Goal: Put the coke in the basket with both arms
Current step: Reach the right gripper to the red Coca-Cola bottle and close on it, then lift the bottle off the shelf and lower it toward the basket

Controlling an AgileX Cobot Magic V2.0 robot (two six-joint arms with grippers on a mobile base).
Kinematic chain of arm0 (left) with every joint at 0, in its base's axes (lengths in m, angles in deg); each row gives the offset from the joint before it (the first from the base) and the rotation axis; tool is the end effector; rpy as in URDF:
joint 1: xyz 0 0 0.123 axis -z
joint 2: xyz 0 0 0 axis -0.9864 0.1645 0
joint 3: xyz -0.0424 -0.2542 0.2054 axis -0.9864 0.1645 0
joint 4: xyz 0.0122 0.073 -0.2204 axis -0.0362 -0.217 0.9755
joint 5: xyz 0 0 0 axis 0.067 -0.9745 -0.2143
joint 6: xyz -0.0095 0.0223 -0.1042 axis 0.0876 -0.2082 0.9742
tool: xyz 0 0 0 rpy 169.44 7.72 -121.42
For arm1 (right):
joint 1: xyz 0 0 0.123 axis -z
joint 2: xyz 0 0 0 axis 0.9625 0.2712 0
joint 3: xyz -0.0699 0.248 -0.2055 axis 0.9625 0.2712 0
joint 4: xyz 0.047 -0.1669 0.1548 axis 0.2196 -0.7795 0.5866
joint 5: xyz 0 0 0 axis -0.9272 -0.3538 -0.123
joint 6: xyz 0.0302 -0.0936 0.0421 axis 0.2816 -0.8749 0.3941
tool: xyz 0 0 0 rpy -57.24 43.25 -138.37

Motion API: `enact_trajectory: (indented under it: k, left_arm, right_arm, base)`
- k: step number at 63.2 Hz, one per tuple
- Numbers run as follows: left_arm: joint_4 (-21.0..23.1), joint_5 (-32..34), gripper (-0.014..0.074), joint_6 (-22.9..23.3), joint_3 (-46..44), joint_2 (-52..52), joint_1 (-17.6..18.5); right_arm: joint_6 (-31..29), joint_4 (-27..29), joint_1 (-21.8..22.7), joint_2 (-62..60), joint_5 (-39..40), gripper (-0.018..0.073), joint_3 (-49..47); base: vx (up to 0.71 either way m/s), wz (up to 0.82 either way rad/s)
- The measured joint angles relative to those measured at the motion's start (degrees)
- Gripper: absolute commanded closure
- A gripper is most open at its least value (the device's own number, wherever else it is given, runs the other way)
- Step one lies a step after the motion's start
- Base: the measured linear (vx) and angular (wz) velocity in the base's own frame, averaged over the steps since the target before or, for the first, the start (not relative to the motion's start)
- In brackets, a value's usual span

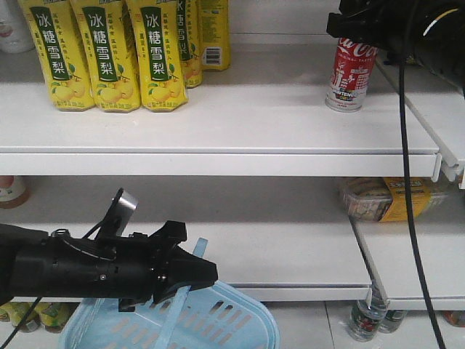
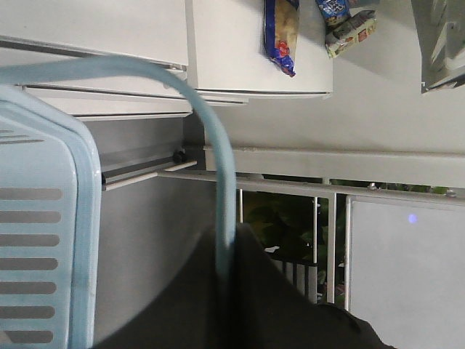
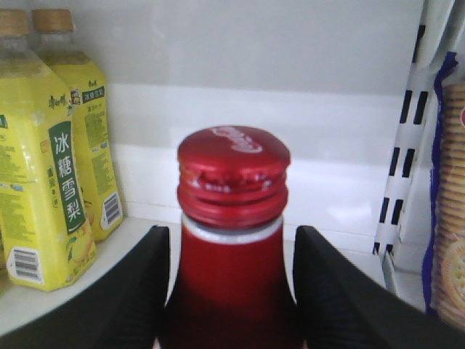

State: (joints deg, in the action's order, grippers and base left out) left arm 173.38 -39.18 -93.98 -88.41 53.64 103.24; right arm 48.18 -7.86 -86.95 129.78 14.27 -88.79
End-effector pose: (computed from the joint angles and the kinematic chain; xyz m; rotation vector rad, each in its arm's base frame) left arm 0.2096 -0.1711 0.2700 -0.2849 2.4860 -1.6050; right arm 0.3377 0.0760 0.4487 -0.1866 1.6262 0.1636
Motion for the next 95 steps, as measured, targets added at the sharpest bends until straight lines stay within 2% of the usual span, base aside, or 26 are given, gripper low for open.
enact_trajectory:
  k: [23, 35, 45, 52, 66, 75, 87, 95]
  left_arm:
    - [0.00, 0.00, 0.0603, 0.00, 0.00, 0.00, 0.00]
    - [0.00, 0.00, 0.0603, 0.00, 0.00, 0.00, 0.00]
    - [0.00, 0.00, 0.0603, 0.00, 0.00, 0.00, 0.00]
    - [0.00, 0.00, 0.0603, 0.00, 0.00, 0.00, 0.00]
    - [0.00, 0.00, 0.0603, 0.00, 0.00, 0.00, 0.00]
    - [0.00, 0.00, 0.0603, 0.00, 0.00, 0.00, 0.00]
    - [0.00, 0.00, 0.0603, 0.00, 0.00, 0.00, 0.00]
    - [0.00, 0.00, 0.0603, 0.00, 0.00, 0.00, 0.00]
  right_arm:
    - [-0.15, -0.10, 0.00, -5.04, -7.68, 0.0568, 0.49]
    - [-4.45, -0.87, -1.75, -9.76, -11.71, 0.0565, 0.68]
    - [-11.76, -0.87, -7.97, -13.18, -15.96, 0.0564, 0.68]
    - [-13.32, -0.87, -13.21, -15.28, -18.02, 0.0564, 0.68]
    - [-13.76, -0.13, -20.96, -19.78, -22.99, 0.0564, 0.68]
    - [-13.14, 1.10, -25.95, -22.91, -29.78, 0.0564, 0.68]
    - [-11.59, 6.42, -32.54, -24.79, -39.70, 0.0564, 0.68]
    - [-8.70, 10.94, -33.64, -23.33, -44.87, 0.0564, 0.68]
  base:
    - [0.00, 0.00]
    - [0.00, 0.00]
    - [0.00, 0.00]
    - [0.00, 0.00]
    - [0.00, 0.00]
    - [0.00, 0.00]
    - [0.00, 0.00]
    - [0.00, 0.00]
